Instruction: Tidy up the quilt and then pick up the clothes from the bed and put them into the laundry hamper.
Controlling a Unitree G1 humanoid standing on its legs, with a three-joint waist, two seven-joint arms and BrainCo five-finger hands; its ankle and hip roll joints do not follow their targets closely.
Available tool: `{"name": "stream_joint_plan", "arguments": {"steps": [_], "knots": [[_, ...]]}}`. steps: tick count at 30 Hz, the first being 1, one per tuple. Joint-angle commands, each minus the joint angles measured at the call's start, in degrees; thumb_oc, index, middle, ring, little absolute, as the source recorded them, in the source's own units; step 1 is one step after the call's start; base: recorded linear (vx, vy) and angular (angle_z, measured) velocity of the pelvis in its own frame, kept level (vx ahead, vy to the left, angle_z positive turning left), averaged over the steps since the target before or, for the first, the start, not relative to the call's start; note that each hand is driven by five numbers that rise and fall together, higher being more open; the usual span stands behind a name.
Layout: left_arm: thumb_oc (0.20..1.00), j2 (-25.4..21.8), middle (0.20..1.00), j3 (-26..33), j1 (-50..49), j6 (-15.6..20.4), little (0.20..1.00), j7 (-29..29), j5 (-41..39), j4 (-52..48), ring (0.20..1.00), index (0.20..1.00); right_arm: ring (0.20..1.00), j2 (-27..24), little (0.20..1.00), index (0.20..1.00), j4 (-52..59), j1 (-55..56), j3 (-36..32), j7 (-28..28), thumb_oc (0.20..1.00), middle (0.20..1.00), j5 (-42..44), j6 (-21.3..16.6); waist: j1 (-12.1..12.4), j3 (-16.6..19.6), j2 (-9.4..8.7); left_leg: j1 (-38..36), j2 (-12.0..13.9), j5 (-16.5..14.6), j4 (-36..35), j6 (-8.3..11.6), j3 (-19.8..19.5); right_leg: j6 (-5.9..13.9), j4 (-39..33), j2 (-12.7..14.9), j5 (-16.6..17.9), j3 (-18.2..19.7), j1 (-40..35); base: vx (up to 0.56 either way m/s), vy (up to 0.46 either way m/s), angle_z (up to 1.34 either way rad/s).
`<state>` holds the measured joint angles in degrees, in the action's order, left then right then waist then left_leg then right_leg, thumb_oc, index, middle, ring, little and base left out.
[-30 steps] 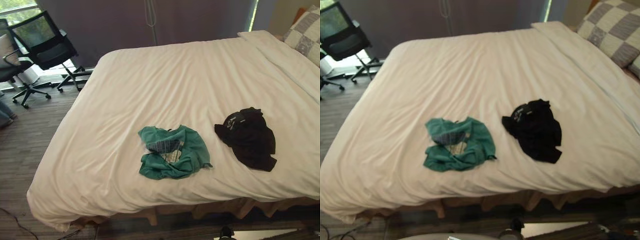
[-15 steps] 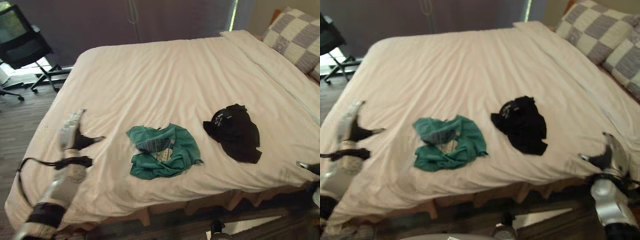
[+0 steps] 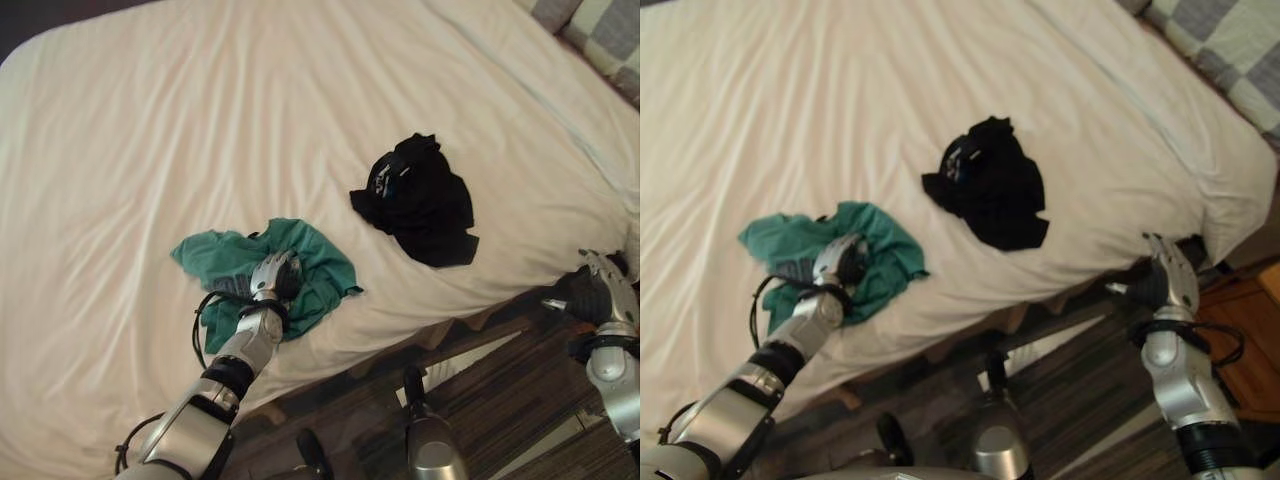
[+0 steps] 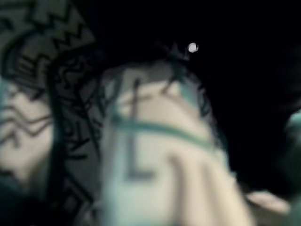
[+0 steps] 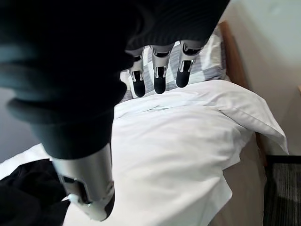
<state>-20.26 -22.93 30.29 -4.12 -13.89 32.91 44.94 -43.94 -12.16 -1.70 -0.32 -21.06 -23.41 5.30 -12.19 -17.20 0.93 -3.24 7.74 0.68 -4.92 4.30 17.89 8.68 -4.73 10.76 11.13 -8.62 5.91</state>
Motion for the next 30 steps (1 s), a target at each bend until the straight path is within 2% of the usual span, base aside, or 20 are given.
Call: {"name": "stream_joint_plan", "arguments": {"steps": [1, 2, 4, 6, 7, 10, 11, 12, 13, 14, 15, 17, 19, 20, 24, 25, 26, 27, 29, 30], "knots": [[0.2, -1.1, 0.2, -1.0, -1.5, -3.3, 0.2, 2.4, 0.6, 8.3, 0.2, 0.2, 1.0, -7.7, 1.0, 1.0, 0.2, -13.2, 0.1, -0.3, 1.0, 1.0, -4.5, -0.3, 4.8, -1.3, -2.37, 0.7, 1.9, -2.1, 1.7, 2.42, -2.8, 3.79, 9.6, 4.0, -10.2, -1.1, 3.3, -0.05, -0.019, 0.14], [0.2, -1.1, 0.2, -0.7, -1.6, -3.3, 0.2, 2.4, 0.6, 8.2, 0.2, 0.2, 1.0, -7.8, 1.0, 1.0, -0.2, -13.9, 0.7, -0.4, 1.0, 1.0, -4.4, -0.3, 4.5, -1.3, -2.34, 0.8, 1.9, -2.1, 1.8, 2.42, -2.8, 3.77, 9.6, 4.0, -10.2, -1.1, 3.4, -0.06, -0.029, 0.09], [0.2, -2.6, 0.2, 1.2, -8.6, -2.9, 0.2, 1.4, -3.2, 4.5, 0.2, 0.2, 1.0, -11.6, 1.0, 1.0, -3.7, -23.0, 6.5, 0.9, 1.0, 1.0, -4.7, 0.5, 7.7, -3.5, -2.26, 2.9, 2.2, -1.7, 2.6, 2.67, -4.2, 3.45, 10.4, 4.3, -10.4, -1.9, 4.1, -0.08, -0.047, 0.14], [0.2, -3.5, 0.2, 2.1, -11.6, -2.5, 0.2, 1.4, -4.0, 2.1, 0.2, 0.2, 1.0, -12.2, 1.0, 1.0, -5.8, -26.5, 9.1, 1.3, 1.0, 1.0, -4.4, 0.7, 8.3, -3.9, -2.18, 3.8, 2.2, -1.2, 2.8, 2.74, -4.7, 3.26, 10.5, 4.4, -10.2, -2.3, 4.6, -0.08, -0.04, 0.16], [0.2, -6.1, 0.2, 3.5, -18.0, -1.2, 0.2, 1.1, -6.7, -4.2, 0.2, 0.2, 1.0, -14.0, 1.0, 1.0, -10.8, -33.5, 13.3, 2.1, 1.0, 1.0, -2.7, 1.2, 10.6, -5.3, -1.69, 5.4, 2.4, -0.5, 3.0, 3.05, -5.7, 3.09, 11.3, 4.8, -10.4, -3.0, 5.4, -0.08, -0.03, 0.3], [0.2, -9.8, 0.2, 6.1, -26.2, 1.5, 0.2, 1.2, -11.4, -9.5, 0.2, 0.2, 1.0, -15.2, 1.0, 1.0, -19.2, -44.3, 19.3, 2.3, 1.0, 1.0, 1.3, 1.0, 13.0, -6.9, -0.63, 8.4, 2.6, 1.0, 3.1, 3.55, -7.0, 2.77, 12.9, 5.6, -10.4, -4.3, 7.8, -0.07, -0.028, 0.31], [0.2, -9.7, 0.2, 6.3, -26.3, 1.5, 0.2, 1.2, -11.4, -9.6, 0.2, 0.2, 1.0, -15.1, 1.0, 1.0, -19.5, -44.9, 19.8, 2.2, 1.0, 1.0, 1.4, 1.0, 12.8, -6.8, -0.67, 8.7, 2.6, 1.2, 3.2, 3.51, -7.0, 2.72, 12.8, 5.6, -10.2, -4.3, 8.0, -0.09, -0.052, 0.44], [0.2, -11.3, 0.2, 7.9, -30.8, 2.4, 0.2, 1.4, -14.0, -11.9, 0.2, 0.2, 1.0, -15.3, 1.0, 1.0, -27.8, -49.9, 23.0, 2.9, 1.0, 1.0, 4.1, 0.9, 14.8, -7.6, 0.29, 10.6, 2.8, 2.0, 3.2, 3.86, -8.0, 2.55, 14.5, 6.0, -10.6, -5.6, 9.6, -0.06, -0.032, 0.46], [0.2, -11.3, 0.2, 8.1, -30.8, 2.4, 0.2, 1.5, -14.0, -12.0, 0.2, 0.2, 1.0, -15.2, 1.0, 1.0, -28.0, -50.3, 23.4, 2.8, 1.0, 1.0, 4.2, 0.8, 14.6, -7.5, 0.29, 10.9, 2.8, 2.1, 3.2, 3.83, -8.1, 2.51, 14.4, 6.0, -10.4, -5.6, 9.9, -0.09, -0.066, 0.49], [0.2, -11.7, 0.2, 9.1, -32.6, 2.3, 0.2, 0.6, -14.9, -11.5, 0.2, 0.2, 1.0, -12.6, 1.0, 1.0, -38.5, -53.8, 23.9, 3.9, 1.0, 1.0, 9.9, 1.0, 16.1, -8.2, 1.14, 12.4, 2.8, 2.7, 3.2, 4.14, -8.9, 2.26, 15.9, 6.4, -11.1, -6.9, 10.9, -0.05, -0.034, 0.47], [0.2, -11.6, 0.2, 9.2, -32.6, 2.3, 0.2, 0.6, -14.9, -11.5, 0.2, 0.2, 1.0, -12.5, 1.0, 1.0, -38.7, -54.1, 24.1, 3.9, 1.0, 1.0, 10.0, 0.9, 16.0, -8.1, 1.13, 12.7, 2.8, 2.9, 3.2, 4.11, -8.9, 2.21, 15.7, 6.4, -10.8, -6.9, 11.1, -0.06, -0.064, 0.45], [0.2, -10.9, 0.2, 10.1, -35.1, 2.2, 0.2, 0.8, -15.8, -11.2, 0.2, 0.2, 1.0, -8.4, 1.0, 1.0, -52.6, -56.2, 24.7, 7.8, 1.0, 1.0, 13.5, 1.7, 17.4, -8.3, 2.22, 13.5, 2.7, 3.1, 3.3, 4.08, -10.3, 1.97, 17.0, 6.7, -11.6, -8.4, 11.3, -0.03, -0.036, 0.36], [0.2, -10.2, 0.2, 10.1, -35.6, 2.4, 0.2, 0.8, -16.3, -10.9, 0.2, 0.2, 1.0, -6.7, 1.0, 1.0, -55.7, -55.5, 24.0, 9.0, 1.0, 1.0, 14.2, 2.0, 17.6, -8.1, 2.46, 13.5, 2.6, 3.1, 3.3, 4.04, -10.6, 1.92, 16.8, 6.8, -11.8, -8.9, 10.8, -0.01, -0.013, 0.28], [0.2, -9.9, 0.2, 10.3, -36.4, 2.4, 0.2, 1.7, -17.2, -11.9, 0.2, 0.2, 0.2, -4.4, 0.2, 0.2, -58.8, -53.2, 21.5, 10.9, 0.2, 0.2, 16.3, 2.8, 17.8, -7.7, 2.73, 13.1, 2.4, 2.9, 3.4, 3.96, -11.2, 1.92, 16.6, 6.8, -12.1, -9.7, 9.8, 0.0, -0.009, 0.31], [0.2, -9.5, 0.2, 10.6, -37.6, 2.7, 0.2, 3.5, -18.2, -16.0, 0.2, 0.2, 0.2, 0.1, 0.2, 0.2, -56.5, -45.2, 18.1, 12.1, 0.2, 0.2, 18.9, 2.9, 17.7, -6.3, 2.54, 11.8, 2.1, 2.2, 3.1, 3.66, -11.5, 2.05, 15.3, 6.6, -12.1, -10.4, 7.6, 0.03, 0.017, 0.25], [0.2, -8.6, 0.2, 12.0, -38.1, 2.6, 0.2, 4.1, -18.8, -18.5, 0.2, 0.2, 0.2, 4.4, 0.2, 0.2, -50.2, -34.9, 14.3, 11.5, 0.2, 0.2, 21.5, 2.4, 16.9, -5.2, 1.57, 10.3, 1.9, 1.4, 2.8, 3.25, -11.3, 2.21, 14.0, 6.3, -11.8, -10.5, 5.8, 0.03, 0.014, 0.07], [0.2, -8.8, 0.2, 12.0, -38.2, 2.5, 0.2, 4.2, -18.8, -18.6, 0.2, 0.2, 0.2, 4.5, 0.2, 0.2, -49.9, -34.5, 14.0, 11.4, 0.2, 0.2, 21.4, 2.5, 17.0, -5.0, 1.47, 10.5, 1.8, 1.6, 2.8, 3.2, -11.3, 2.18, 13.7, 6.3, -11.6, -10.6, 5.8, 0.06, 0.019, 0.12], [0.2, -8.2, 0.2, 13.8, -38.9, 2.6, 0.2, 5.0, -19.2, -20.2, 0.2, 0.2, 0.2, 7.7, 0.2, 0.2, -36.9, -21.8, 9.8, 11.7, 0.2, 0.2, 23.4, 1.3, 15.6, -3.7, -0.04, 8.7, 1.7, 0.6, 2.3, 2.87, -10.9, 2.46, 12.2, 5.6, -11.3, -10.4, 4.0, 0.05, 0.007, 0.12], [0.2, -7.8, 0.2, 15.2, -39.6, 2.6, 0.2, 6.2, -19.2, -20.7, 0.2, 0.2, 0.2, 11.0, 0.2, 0.2, -26.6, -9.2, 7.3, 14.8, 0.2, 0.2, 23.4, 0.0, 14.3, -1.7, -1.85, 6.7, 1.4, 0.1, 1.4, 2.57, -10.4, 2.72, 10.2, 4.9, -10.8, -10.4, 1.8, 0.07, -0.003, 0.02], [0.2, -7.9, 0.2, 15.1, -39.6, 2.6, 0.2, 6.2, -19.2, -20.7, 0.2, 0.2, 0.2, 11.0, 0.2, 0.2, -26.3, -8.9, 7.1, 14.9, 0.2, 0.2, 23.3, 0.1, 14.4, -1.6, -1.92, 6.8, 1.3, 0.2, 1.4, 2.51, -10.4, 2.7, 9.9, 4.9, -10.5, -10.4, 1.9, 0.12, -0.005, -0.12]]}}
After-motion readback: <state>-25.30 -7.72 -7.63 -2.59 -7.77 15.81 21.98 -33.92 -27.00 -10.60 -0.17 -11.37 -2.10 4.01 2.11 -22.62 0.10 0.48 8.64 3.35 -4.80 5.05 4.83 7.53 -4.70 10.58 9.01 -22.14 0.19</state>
